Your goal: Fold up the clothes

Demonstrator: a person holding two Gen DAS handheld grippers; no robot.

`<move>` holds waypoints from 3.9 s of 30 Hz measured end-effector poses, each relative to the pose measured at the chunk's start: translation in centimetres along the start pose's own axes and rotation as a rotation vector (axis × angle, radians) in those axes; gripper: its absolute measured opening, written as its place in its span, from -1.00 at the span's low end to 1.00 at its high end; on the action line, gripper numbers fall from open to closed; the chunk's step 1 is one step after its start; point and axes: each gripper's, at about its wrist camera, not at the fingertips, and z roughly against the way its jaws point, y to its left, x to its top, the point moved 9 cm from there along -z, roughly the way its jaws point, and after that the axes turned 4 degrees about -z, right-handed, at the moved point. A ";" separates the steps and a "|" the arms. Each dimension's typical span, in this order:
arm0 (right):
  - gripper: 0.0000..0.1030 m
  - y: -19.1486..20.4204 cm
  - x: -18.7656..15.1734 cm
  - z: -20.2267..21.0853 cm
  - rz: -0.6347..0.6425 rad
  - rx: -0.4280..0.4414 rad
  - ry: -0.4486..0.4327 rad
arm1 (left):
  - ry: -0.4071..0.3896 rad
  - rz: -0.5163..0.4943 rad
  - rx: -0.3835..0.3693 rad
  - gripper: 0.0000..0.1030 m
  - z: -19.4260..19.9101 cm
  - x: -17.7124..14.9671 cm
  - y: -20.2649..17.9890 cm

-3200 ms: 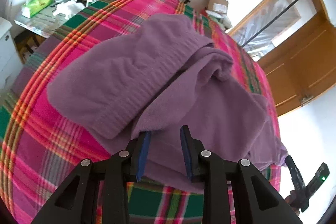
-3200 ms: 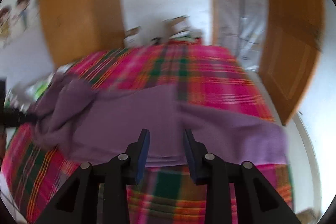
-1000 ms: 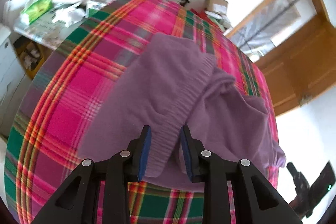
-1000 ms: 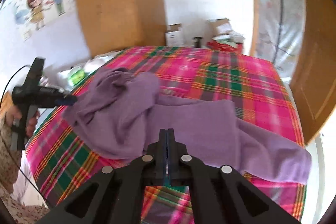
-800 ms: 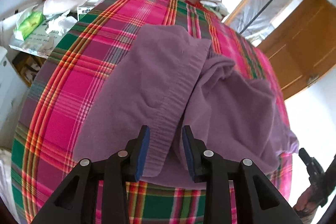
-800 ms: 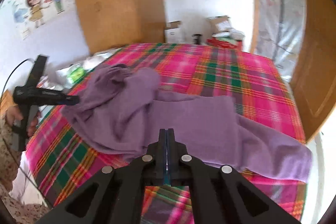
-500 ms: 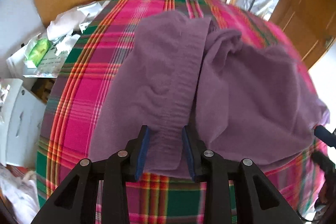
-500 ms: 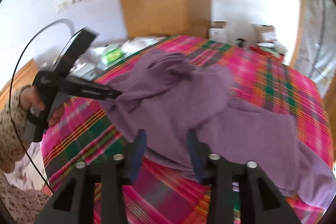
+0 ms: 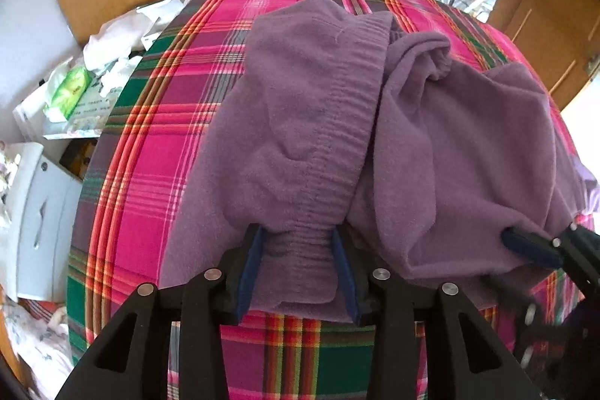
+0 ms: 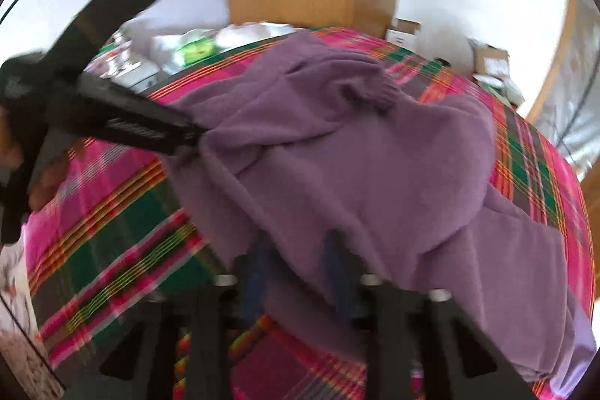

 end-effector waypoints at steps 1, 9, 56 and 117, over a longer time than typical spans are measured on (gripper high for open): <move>-0.95 -0.4 0.1 0.2 -0.011 -0.010 -0.005 | -0.003 0.007 -0.004 -0.21 0.1 0.0 0.2; -0.96 -3.8 1.8 2.4 -0.101 -0.077 -0.067 | -0.005 0.062 -0.003 -0.21 0.1 0.3 2.0; -0.96 -10.6 -1.8 7.7 -0.326 -0.168 -0.159 | -0.020 -0.113 -0.016 -0.21 -1.7 12.0 -10.4; -0.95 -19.0 19.0 -12.7 0.066 -0.376 0.012 | -0.121 0.362 -0.122 -0.83 -5.1 20.4 6.8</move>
